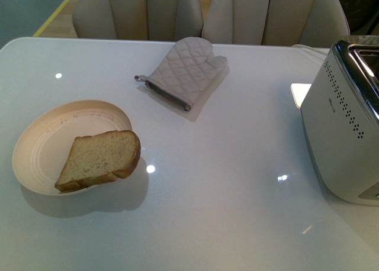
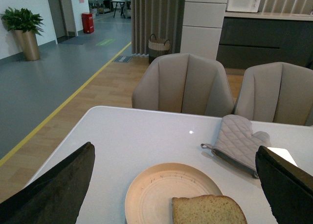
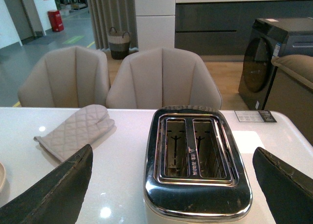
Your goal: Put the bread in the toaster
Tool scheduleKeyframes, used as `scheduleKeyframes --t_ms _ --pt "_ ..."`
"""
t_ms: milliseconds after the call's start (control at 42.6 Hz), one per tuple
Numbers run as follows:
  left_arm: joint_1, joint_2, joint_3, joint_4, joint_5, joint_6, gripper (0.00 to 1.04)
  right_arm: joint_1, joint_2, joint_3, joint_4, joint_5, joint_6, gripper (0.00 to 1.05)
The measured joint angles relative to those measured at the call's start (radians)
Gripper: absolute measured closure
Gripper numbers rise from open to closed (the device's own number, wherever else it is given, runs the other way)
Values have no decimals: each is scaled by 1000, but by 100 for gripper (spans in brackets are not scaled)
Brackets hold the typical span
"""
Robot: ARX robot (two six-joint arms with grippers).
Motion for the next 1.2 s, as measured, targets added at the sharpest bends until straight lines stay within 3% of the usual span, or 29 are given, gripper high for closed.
scheduleKeyframes --t_ms 940,1057,1198 --pt "0 3 1 -6 2 -5 7 0 0 0 0 0 0 9" --pt "6 159 105 -238 58 -216 7 0 0 0 0 0 0 9" --pt "55 370 174 -179 158 -406 7 0 0 0 0 0 0 9"
